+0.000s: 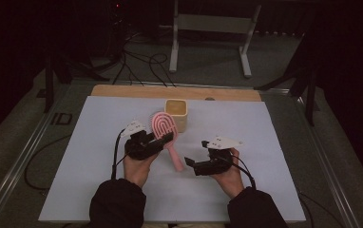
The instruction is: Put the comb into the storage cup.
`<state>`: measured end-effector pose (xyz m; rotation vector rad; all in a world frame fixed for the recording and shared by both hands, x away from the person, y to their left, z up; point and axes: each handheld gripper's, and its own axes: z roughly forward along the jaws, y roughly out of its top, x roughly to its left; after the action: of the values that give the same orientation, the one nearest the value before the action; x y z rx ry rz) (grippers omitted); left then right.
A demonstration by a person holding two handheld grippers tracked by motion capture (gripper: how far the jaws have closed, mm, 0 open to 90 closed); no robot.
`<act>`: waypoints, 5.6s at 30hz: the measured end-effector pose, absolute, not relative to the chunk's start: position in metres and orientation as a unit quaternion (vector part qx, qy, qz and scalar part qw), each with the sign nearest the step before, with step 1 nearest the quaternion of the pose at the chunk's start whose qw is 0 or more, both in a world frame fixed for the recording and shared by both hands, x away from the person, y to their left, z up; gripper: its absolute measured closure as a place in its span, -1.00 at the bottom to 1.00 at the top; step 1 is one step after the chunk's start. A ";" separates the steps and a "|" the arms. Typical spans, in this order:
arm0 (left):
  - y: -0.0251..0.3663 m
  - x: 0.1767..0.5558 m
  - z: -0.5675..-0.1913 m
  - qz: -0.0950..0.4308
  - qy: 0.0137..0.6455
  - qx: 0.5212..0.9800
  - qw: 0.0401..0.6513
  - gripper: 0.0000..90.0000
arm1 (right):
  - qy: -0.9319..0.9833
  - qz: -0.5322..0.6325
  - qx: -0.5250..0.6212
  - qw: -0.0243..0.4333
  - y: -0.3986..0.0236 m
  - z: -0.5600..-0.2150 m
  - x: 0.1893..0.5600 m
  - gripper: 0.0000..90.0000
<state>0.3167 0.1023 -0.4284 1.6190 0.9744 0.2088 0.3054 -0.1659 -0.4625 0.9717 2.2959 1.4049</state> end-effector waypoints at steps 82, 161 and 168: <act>0.128 0.328 -0.410 0.125 0.426 0.674 0.590 0.44 | 0.713 0.536 0.389 0.229 -0.266 -0.495 0.266 -0.80; 0.134 0.351 -0.382 0.157 0.422 0.671 0.589 0.44 | 0.722 0.531 0.384 0.222 -0.261 -0.498 0.267 -0.80; 0.134 0.353 -0.381 0.159 0.422 0.671 0.589 0.44 | 0.723 0.531 0.382 0.221 -0.260 -0.498 0.267 -0.80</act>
<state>0.3532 0.1338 -0.3805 1.5626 0.9837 0.3701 0.2669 -0.2604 -0.4983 1.0570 1.9975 1.4685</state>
